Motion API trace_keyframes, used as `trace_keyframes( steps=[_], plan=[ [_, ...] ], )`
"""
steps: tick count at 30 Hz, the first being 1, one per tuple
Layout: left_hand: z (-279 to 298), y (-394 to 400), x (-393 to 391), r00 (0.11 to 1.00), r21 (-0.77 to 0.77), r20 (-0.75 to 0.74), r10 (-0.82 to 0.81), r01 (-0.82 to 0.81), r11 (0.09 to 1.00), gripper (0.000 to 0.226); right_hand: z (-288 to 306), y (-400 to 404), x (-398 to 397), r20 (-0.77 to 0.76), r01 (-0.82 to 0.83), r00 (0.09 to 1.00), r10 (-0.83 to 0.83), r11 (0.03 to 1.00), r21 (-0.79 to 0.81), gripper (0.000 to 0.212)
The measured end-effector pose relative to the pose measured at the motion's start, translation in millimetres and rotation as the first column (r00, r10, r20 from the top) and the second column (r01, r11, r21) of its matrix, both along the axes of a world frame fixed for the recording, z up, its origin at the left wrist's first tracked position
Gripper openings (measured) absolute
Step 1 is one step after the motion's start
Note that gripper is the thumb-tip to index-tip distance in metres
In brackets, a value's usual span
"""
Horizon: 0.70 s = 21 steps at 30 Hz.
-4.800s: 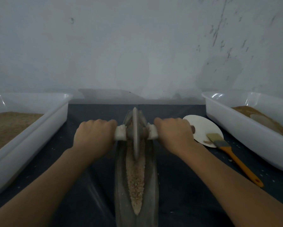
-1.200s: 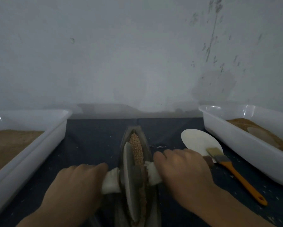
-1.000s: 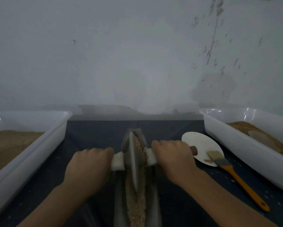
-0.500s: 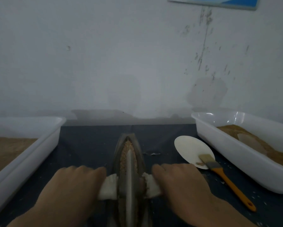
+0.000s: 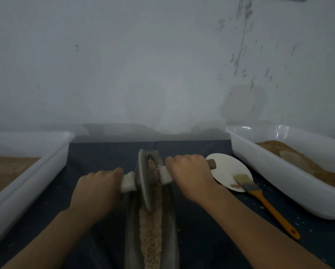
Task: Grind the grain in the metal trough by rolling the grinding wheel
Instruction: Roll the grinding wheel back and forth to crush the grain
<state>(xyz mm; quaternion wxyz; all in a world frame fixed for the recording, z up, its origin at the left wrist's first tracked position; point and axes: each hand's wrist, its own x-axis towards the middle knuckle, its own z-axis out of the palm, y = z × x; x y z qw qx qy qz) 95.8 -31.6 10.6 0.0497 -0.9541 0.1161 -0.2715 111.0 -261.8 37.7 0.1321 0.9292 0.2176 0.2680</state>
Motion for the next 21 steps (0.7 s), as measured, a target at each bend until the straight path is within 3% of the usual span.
trace_keyframes(
  steps=[3,6,8,10,12,17,21],
  plan=[
    [6.2,-1.6,-23.6,0.999,0.075,0.010,-0.045,0.044,0.996,0.038,-11.8,-11.8,-24.2,-0.062,-0.018,0.998,0.022,0.998,0.065,0.025],
    [17.7,-4.3,-53.2,0.994,0.190,-0.041,-0.106,0.112,0.975,0.055,-15.4,-20.5,-65.0,-0.042,-0.061,0.997,0.067,0.992,0.113,0.041],
    [25.5,-5.0,-68.8,0.988,0.129,-0.056,-0.141,0.148,0.981,0.063,-13.6,-23.8,-85.1,-0.018,-0.085,0.996,0.087,0.991,0.106,0.047],
    [25.6,-4.2,-72.7,0.989,0.162,-0.091,-0.114,0.128,0.978,0.059,-13.1,-26.5,-92.4,-0.006,-0.083,0.996,0.084,0.992,0.091,0.046],
    [21.7,-2.4,-68.0,0.988,0.163,-0.101,-0.119,0.135,0.977,0.052,-15.6,-26.2,-84.8,-0.043,-0.062,0.997,0.066,0.995,0.084,0.044],
    [9.0,-3.0,-28.1,0.996,0.146,-0.043,-0.077,0.082,0.986,0.063,-17.5,-17.5,-35.3,-0.039,-0.016,0.999,0.019,0.996,0.086,0.027],
    [3.0,-1.9,-0.1,1.000,0.099,0.006,-0.023,0.023,0.995,0.047,-10.7,-7.7,0.2,0.006,-0.020,1.000,0.020,0.998,0.060,0.025]
  ],
)
